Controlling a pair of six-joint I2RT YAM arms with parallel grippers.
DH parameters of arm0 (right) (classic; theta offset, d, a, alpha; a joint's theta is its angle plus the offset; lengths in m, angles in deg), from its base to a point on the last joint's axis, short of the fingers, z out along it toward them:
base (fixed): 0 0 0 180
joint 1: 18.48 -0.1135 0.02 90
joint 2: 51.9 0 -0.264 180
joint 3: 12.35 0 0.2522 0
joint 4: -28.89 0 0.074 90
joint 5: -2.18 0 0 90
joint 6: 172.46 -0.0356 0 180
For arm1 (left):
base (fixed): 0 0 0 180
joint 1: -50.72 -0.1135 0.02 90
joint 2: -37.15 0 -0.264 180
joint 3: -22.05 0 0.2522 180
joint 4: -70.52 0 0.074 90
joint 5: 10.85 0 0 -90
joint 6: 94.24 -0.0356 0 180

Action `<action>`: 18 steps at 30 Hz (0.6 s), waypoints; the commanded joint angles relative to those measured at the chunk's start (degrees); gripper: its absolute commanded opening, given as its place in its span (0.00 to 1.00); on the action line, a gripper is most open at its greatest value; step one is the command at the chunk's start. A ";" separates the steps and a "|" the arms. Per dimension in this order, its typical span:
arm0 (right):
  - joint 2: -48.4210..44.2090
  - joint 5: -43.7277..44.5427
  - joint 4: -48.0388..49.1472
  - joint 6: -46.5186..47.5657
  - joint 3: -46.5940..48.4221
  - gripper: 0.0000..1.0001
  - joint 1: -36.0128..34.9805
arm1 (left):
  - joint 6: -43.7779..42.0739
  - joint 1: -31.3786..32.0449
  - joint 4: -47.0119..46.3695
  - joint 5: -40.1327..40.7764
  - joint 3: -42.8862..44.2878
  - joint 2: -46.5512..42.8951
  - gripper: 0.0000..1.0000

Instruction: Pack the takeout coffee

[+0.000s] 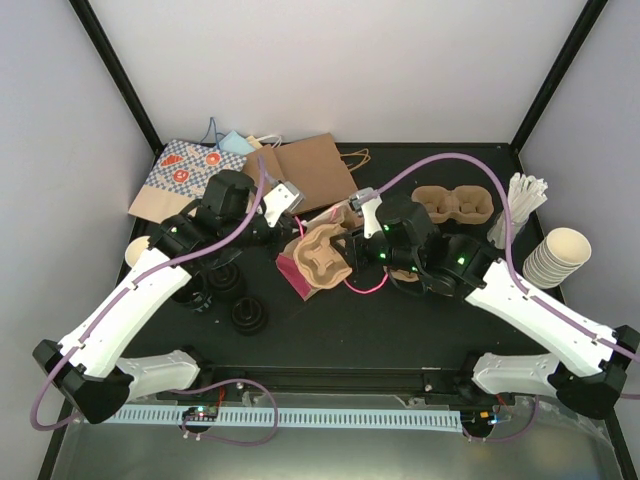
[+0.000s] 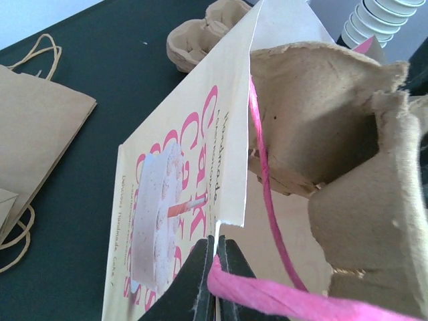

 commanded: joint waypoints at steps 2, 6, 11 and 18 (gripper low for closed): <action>0.50 4.44 -1.96 1.97 0.53 0.29 0.45 | -0.99 0.02 0.72 -3.08 2.30 -0.43 0.02; 0.94 5.68 -3.14 3.22 1.28 0.29 0.43 | -1.11 0.04 2.05 -3.24 2.98 0.49 0.02; 1.23 5.95 -3.88 5.01 1.81 0.29 0.44 | -0.80 0.13 2.22 -3.67 3.18 0.77 0.02; 1.83 7.57 -4.19 5.48 0.90 0.29 0.43 | 0.72 0.13 2.58 -4.79 3.27 2.20 0.02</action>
